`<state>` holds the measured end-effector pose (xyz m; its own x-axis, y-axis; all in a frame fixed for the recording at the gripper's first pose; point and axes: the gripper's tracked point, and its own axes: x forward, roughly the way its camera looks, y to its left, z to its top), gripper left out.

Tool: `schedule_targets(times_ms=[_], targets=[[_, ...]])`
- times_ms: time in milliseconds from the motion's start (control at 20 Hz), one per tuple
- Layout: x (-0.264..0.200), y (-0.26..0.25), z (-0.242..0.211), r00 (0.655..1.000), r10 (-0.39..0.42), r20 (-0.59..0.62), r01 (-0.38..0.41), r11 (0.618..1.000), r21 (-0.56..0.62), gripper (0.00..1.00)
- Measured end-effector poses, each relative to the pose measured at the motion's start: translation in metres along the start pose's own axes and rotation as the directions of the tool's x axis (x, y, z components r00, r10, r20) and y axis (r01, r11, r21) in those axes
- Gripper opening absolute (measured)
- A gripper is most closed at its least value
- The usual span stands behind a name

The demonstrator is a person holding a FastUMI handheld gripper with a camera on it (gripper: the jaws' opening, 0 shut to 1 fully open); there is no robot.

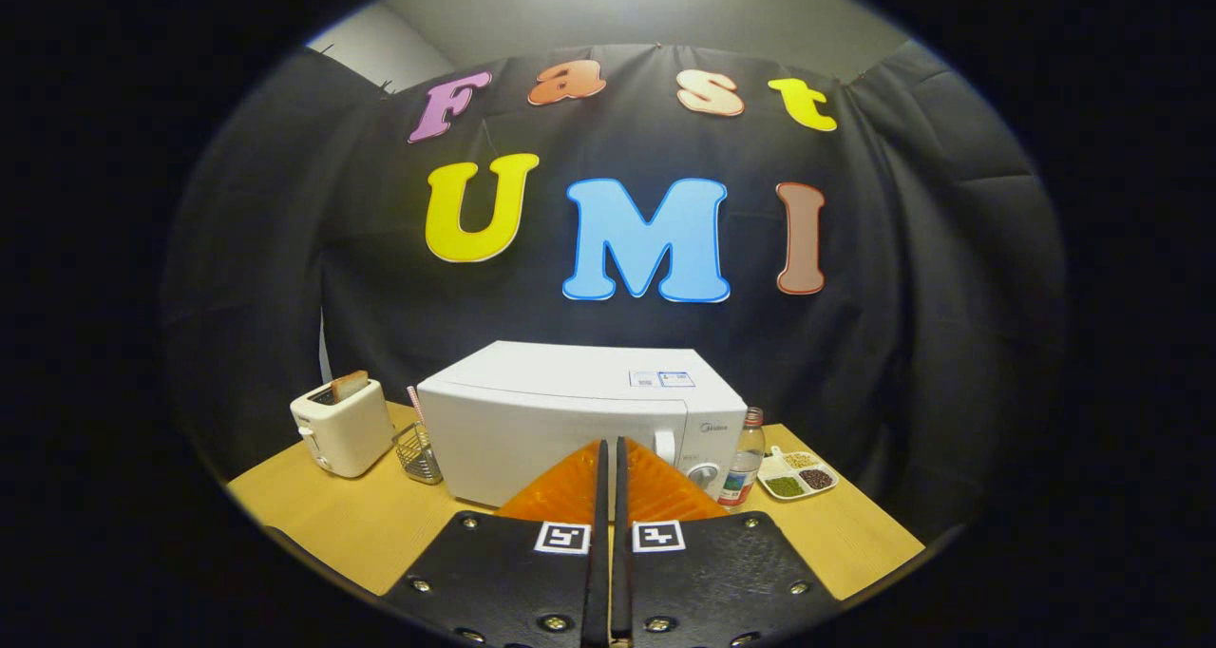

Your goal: Open the microwave, put the food inside, and close the microwave door.

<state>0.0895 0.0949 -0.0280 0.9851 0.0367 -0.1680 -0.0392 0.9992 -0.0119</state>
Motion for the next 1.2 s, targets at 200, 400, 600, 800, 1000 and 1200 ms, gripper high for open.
schedule_targets(times_ms=[200,400,600,800,1000,1200], targets=[[-0.046,-0.017,-0.001,1.000,-0.021,-0.004,0.021,1.000,0.010,0.02],[-0.083,-0.027,-0.009,1.000,-0.021,-0.016,0.022,0.998,0.067,0.09],[-0.104,-0.031,-0.019,1.000,-0.012,-0.013,0.013,0.994,0.107,0.73],[-0.114,-0.039,-0.023,1.000,-0.024,-0.005,0.024,0.994,0.110,0.99],[-0.114,-0.051,-0.017,0.999,-0.045,0.011,0.043,0.993,0.109,0.99],[-0.114,-0.057,-0.012,0.998,-0.053,0.029,0.049,0.993,0.108,0.99]])
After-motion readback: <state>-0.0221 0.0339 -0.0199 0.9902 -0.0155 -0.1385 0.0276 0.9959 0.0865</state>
